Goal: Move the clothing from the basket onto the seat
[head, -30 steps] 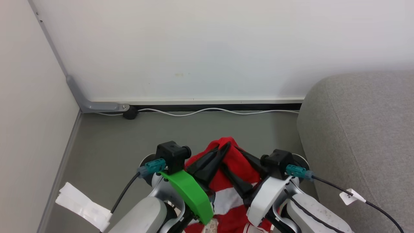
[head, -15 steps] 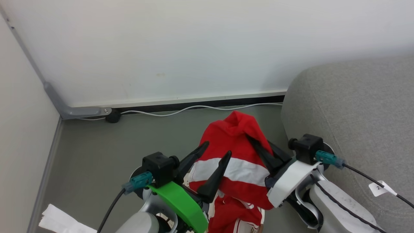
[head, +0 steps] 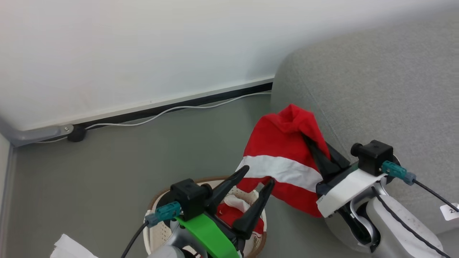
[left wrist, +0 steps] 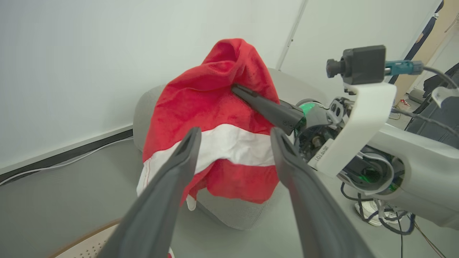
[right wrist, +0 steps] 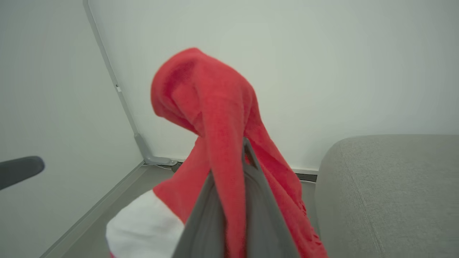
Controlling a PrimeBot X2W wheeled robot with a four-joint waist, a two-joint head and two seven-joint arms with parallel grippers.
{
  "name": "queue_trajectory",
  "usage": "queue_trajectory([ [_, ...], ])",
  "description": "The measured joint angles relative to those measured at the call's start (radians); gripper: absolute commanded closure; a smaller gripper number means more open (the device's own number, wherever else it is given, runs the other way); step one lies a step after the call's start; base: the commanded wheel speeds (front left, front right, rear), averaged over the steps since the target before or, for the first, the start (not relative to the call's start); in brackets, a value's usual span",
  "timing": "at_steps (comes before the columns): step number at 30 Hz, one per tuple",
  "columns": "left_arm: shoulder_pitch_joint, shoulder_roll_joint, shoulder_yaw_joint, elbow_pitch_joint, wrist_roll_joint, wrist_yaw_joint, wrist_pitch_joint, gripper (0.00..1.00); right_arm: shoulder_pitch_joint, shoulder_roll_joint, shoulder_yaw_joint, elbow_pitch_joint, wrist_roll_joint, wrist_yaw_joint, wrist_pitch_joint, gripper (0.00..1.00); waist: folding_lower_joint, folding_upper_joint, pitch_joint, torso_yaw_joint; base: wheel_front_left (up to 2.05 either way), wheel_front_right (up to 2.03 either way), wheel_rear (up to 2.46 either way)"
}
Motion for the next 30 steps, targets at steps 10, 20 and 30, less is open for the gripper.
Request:
queue_trajectory([
  [10,0.000,0.009,-0.006,-0.040,0.031,0.036,0.030,0.00,-0.021,-0.040,-0.173,-0.013,0.060,-0.050,-0.026,1.00,0.0000,0.0000,0.124,-0.096,0.00,0.00,0.00],
  [20,-0.001,0.018,-0.038,-0.055,0.060,0.069,0.097,0.00,-0.237,-0.077,-0.385,0.075,0.151,-0.095,-0.035,1.00,0.0000,0.0000,0.263,-0.100,0.00,0.00,0.00],
  [30,-0.006,0.048,-0.033,-0.120,0.109,0.102,0.132,0.00,-0.512,-0.252,-0.523,0.180,0.141,-0.120,-0.023,1.00,0.0001,0.0000,0.388,-0.003,0.00,0.00,0.00],
])
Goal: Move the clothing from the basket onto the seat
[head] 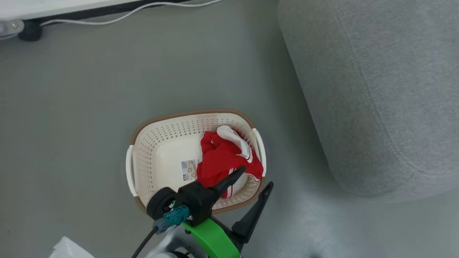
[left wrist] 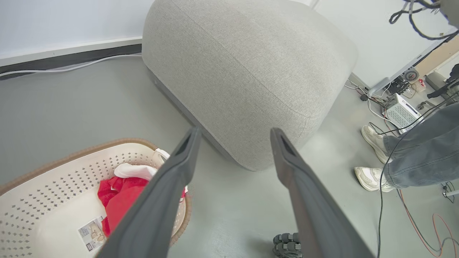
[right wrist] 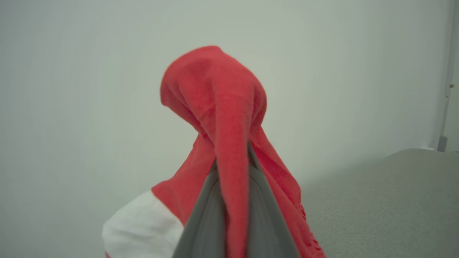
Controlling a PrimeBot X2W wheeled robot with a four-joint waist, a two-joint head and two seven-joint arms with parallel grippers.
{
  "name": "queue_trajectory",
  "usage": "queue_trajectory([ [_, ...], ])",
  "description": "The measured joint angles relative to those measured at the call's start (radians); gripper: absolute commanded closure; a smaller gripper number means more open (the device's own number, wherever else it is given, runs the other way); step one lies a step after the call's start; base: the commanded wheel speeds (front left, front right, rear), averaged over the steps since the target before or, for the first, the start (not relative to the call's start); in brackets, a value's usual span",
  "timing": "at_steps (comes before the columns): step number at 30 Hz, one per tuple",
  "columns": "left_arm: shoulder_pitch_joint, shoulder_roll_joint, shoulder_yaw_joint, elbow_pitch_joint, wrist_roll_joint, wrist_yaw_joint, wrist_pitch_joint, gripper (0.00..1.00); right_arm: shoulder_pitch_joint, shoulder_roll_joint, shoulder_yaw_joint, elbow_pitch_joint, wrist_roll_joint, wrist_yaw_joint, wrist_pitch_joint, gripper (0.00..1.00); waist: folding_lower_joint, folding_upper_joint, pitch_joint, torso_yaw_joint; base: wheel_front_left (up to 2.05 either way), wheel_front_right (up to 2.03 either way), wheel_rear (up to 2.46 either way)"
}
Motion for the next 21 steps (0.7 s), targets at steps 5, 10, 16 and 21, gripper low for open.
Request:
queue_trajectory([
  [5,-0.007,0.013,0.007,-0.053,0.021,0.003,0.000,0.00,-0.096,-0.076,-0.086,0.053,0.021,-0.012,0.018,1.00,0.0000,0.0000,0.063,0.060,0.00,0.00,0.00],
  [10,-0.007,0.032,0.022,-0.099,0.023,0.003,-0.002,0.00,-0.164,-0.111,-0.128,0.111,0.045,-0.026,0.046,1.00,0.0000,0.0000,0.137,0.112,0.00,0.00,0.00],
  [16,-0.003,0.046,0.022,-0.151,0.020,0.002,-0.011,0.00,-0.244,-0.131,-0.178,0.157,0.082,-0.035,0.061,1.00,0.0000,0.0000,0.231,0.155,0.00,0.00,0.00],
  [21,-0.003,0.067,0.052,-0.174,0.020,0.002,-0.017,0.00,-0.260,-0.131,-0.159,0.199,0.082,-0.035,0.096,1.00,0.0001,0.0000,0.311,0.174,0.00,0.00,0.00],
])
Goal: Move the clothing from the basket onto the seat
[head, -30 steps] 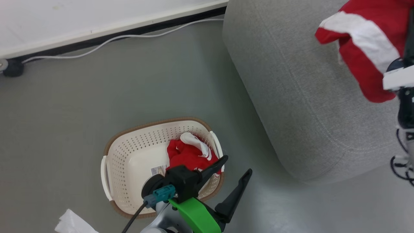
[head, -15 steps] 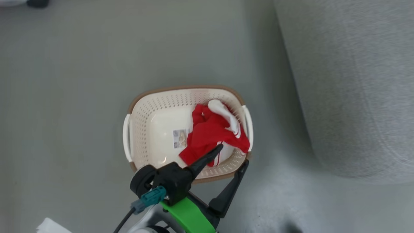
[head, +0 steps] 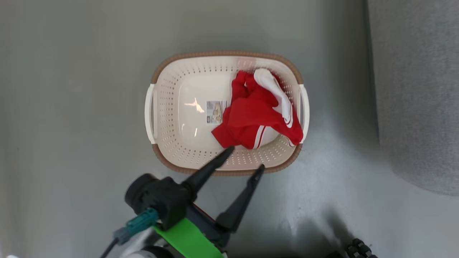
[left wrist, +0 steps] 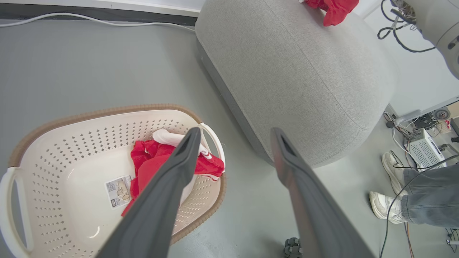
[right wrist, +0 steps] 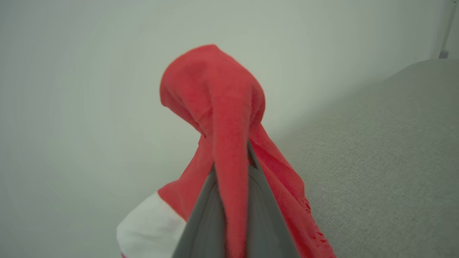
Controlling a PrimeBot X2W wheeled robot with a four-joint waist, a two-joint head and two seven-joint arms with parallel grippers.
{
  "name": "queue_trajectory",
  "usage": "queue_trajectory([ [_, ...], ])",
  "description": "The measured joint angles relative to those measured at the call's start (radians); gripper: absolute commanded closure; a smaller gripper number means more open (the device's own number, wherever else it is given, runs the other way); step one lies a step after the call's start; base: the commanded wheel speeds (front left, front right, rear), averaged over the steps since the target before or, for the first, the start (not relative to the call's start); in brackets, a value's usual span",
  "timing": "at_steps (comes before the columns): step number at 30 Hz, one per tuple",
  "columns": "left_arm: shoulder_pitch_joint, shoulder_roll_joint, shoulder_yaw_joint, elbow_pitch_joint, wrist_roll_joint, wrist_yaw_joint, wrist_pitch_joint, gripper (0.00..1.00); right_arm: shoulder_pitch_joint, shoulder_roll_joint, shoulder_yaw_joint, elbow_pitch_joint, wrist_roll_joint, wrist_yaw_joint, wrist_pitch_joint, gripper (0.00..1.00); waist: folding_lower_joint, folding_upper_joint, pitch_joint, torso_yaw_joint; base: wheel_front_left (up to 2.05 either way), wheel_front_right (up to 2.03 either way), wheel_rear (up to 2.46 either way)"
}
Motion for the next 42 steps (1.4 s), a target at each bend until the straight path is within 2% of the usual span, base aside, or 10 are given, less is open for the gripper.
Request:
queue_trajectory([
  [6,-0.009,0.022,0.054,-0.038,0.007,0.001,-0.029,0.00,-0.029,0.008,-0.015,0.027,0.023,0.000,0.009,1.00,0.0001,0.0000,0.093,0.005,0.00,0.00,0.00],
  [9,-0.050,0.017,0.067,-0.031,0.007,-0.014,-0.050,0.00,-0.039,0.020,-0.011,0.049,0.024,0.001,-0.008,0.68,0.0001,0.0000,0.135,0.000,0.00,0.00,0.00],
  [10,-0.067,0.015,0.075,-0.023,0.006,-0.021,-0.058,0.00,-0.039,0.034,-0.005,0.061,0.024,0.002,-0.016,0.51,0.0001,0.0000,0.147,-0.002,0.00,0.00,0.00],
  [11,-0.082,0.013,0.081,-0.013,0.006,-0.027,-0.065,0.00,-0.039,0.050,0.004,0.072,0.024,0.007,-0.024,0.12,0.0001,0.0000,0.156,-0.006,0.00,0.00,0.00],
  [12,-0.093,0.013,0.089,-0.002,0.006,-0.030,-0.072,0.00,-0.039,0.068,0.016,0.082,0.024,0.012,-0.031,0.00,0.0002,0.0000,0.163,-0.011,0.00,0.00,0.00],
  [13,-0.109,0.013,0.100,0.021,0.005,-0.042,-0.084,0.00,-0.037,0.089,0.046,0.092,0.017,0.033,-0.040,0.00,0.0001,0.0000,0.168,-0.022,0.00,0.00,0.00],
  [18,-0.144,-0.004,0.118,0.083,-0.014,-0.072,-0.129,0.00,-0.030,0.102,0.099,0.102,-0.013,0.082,-0.072,0.00,0.0001,0.0000,0.143,-0.043,0.00,0.00,0.00],
  [23,-0.149,-0.026,0.133,0.139,-0.056,-0.095,-0.174,0.00,-0.006,0.101,0.121,0.103,-0.046,0.109,-0.082,0.00,0.0000,0.0000,0.084,-0.058,0.00,0.00,0.00],
  [33,-0.150,-0.066,0.186,0.256,-0.121,-0.124,-0.271,0.00,0.065,0.067,0.133,0.037,-0.092,0.134,-0.112,0.00,-0.0001,0.0000,-0.052,-0.081,0.00,0.00,0.00],
  [42,-0.139,-0.094,0.239,0.363,-0.142,-0.132,-0.336,0.00,0.205,0.099,0.189,-0.094,-0.182,0.151,-0.124,0.00,-0.0001,0.0000,-0.179,-0.081,0.00,0.00,0.00],
])
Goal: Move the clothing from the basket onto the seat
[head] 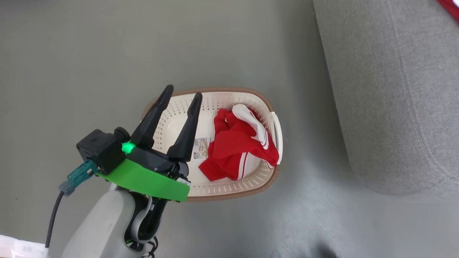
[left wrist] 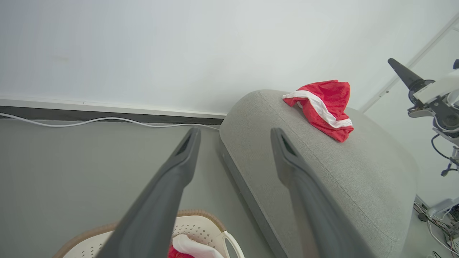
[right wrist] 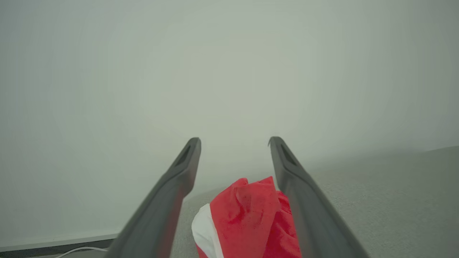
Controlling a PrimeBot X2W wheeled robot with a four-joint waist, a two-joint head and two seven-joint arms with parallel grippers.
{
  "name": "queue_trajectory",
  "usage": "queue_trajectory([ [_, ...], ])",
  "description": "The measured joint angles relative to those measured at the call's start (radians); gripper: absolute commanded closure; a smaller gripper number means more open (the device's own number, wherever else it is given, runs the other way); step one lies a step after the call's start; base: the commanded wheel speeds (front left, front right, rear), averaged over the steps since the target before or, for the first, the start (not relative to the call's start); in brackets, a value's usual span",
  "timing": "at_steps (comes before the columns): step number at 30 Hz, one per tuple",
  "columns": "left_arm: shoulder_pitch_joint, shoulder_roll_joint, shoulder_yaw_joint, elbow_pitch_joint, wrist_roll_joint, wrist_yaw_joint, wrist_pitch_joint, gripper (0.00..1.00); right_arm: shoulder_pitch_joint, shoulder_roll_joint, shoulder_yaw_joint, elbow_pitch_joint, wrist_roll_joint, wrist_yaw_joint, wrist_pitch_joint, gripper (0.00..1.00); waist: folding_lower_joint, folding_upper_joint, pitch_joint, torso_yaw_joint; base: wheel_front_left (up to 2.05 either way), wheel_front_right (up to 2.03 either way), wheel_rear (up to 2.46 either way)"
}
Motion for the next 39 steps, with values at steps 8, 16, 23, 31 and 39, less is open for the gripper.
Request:
queue_trajectory([
  [8,0.059,0.026,0.061,0.118,0.029,0.026,-0.012,0.00,0.186,0.128,0.087,-0.111,-0.062,0.003,0.000,0.00,0.0000,0.0000,-0.110,0.036,0.00,0.00,0.00],
  [16,0.119,0.033,0.101,0.172,0.039,0.046,-0.018,0.00,0.329,0.235,0.176,-0.166,-0.117,0.007,0.000,0.00,0.0000,0.0000,-0.207,0.076,0.00,0.00,0.00],
  [23,0.183,0.039,0.151,0.203,0.040,0.063,-0.018,0.00,0.469,0.318,0.233,-0.179,-0.138,-0.018,0.000,0.00,0.0000,0.0000,-0.308,0.106,0.00,0.00,0.00],
  [31,0.274,0.039,0.186,0.212,0.038,0.066,-0.018,0.00,0.623,0.370,0.262,-0.161,-0.148,-0.054,0.000,0.00,-0.0001,0.0000,-0.426,0.119,0.00,0.00,0.00],
  [39,0.345,0.044,0.206,0.181,0.038,0.074,-0.021,0.00,0.695,0.383,0.278,-0.183,-0.167,-0.074,0.000,0.00,-0.0001,0.0000,-0.518,0.112,0.00,0.00,0.00],
])
